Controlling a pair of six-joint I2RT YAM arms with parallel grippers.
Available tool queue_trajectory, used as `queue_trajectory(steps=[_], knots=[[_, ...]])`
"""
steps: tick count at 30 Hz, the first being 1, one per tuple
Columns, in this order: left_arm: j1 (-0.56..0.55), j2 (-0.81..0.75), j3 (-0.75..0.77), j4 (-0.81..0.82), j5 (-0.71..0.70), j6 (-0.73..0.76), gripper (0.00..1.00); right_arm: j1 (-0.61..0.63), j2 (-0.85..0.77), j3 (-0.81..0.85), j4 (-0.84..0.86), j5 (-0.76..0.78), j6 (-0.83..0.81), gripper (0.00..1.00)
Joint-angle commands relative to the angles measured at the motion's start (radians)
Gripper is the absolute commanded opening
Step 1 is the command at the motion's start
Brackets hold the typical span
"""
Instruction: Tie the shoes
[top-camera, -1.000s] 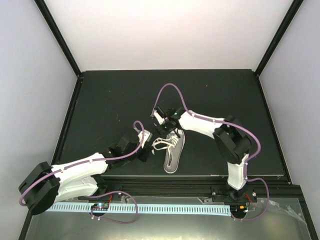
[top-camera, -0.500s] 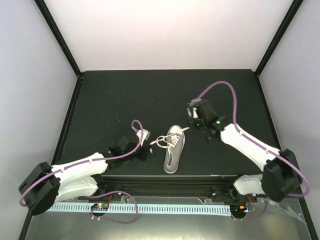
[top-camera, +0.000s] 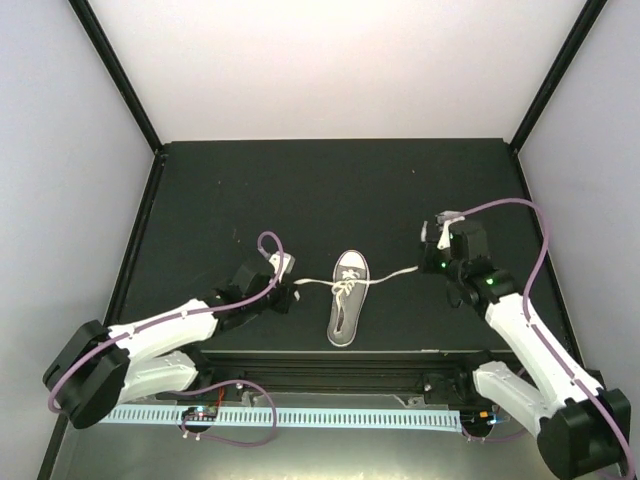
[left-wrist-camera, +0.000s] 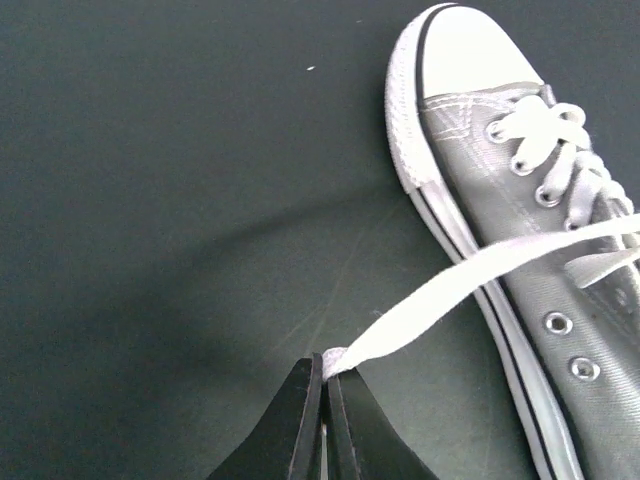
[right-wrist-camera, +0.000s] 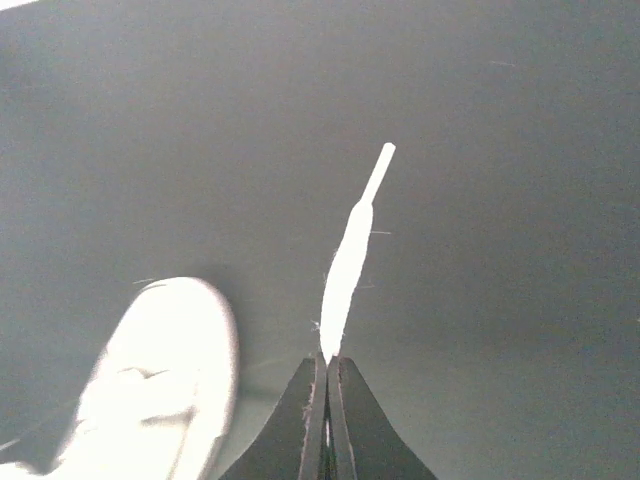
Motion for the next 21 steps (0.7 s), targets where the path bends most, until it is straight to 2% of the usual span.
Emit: queue_trajectory(steps=[1,5,7,12,13,14,16,18,19,21], knots=[[0.01,0.053,0.103,0.042,0.098,0.076,0.02,0.184,-0.116,-0.018,0.161,-0.257,0.0,0.02],[0.044,0.104,0.197,0.037,0.183,0.135,0.02,0.492,-0.2,-0.064,0.334,-0.289,0.019,0.02],[0.061,0.128,0.245,0.042,0.255,0.169,0.02,0.638,-0.19,-0.085,0.409,-0.259,0.024,0.02],[0.078,0.227,0.375,0.005,0.416,0.254,0.02,0.93,0.01,-0.041,0.485,-0.114,-0.009,0.02],[0.078,0.245,0.396,-0.004,0.44,0.267,0.02,0.972,0.066,-0.011,0.481,-0.089,-0.012,0.05],[0.079,0.26,0.415,-0.016,0.461,0.279,0.02,1.001,0.118,0.021,0.471,-0.073,-0.015,0.16],[0.08,0.279,0.437,-0.022,0.484,0.297,0.02,1.04,0.187,0.083,0.429,-0.032,-0.017,0.51],[0.079,0.284,0.453,-0.029,0.506,0.313,0.02,1.04,0.197,0.115,0.375,0.069,0.017,0.75],[0.08,0.284,0.457,-0.031,0.52,0.318,0.02,1.031,0.184,0.123,0.339,0.139,0.035,0.82],[0.08,0.281,0.461,-0.036,0.541,0.331,0.02,0.95,0.142,0.114,0.273,0.163,0.054,0.86]])
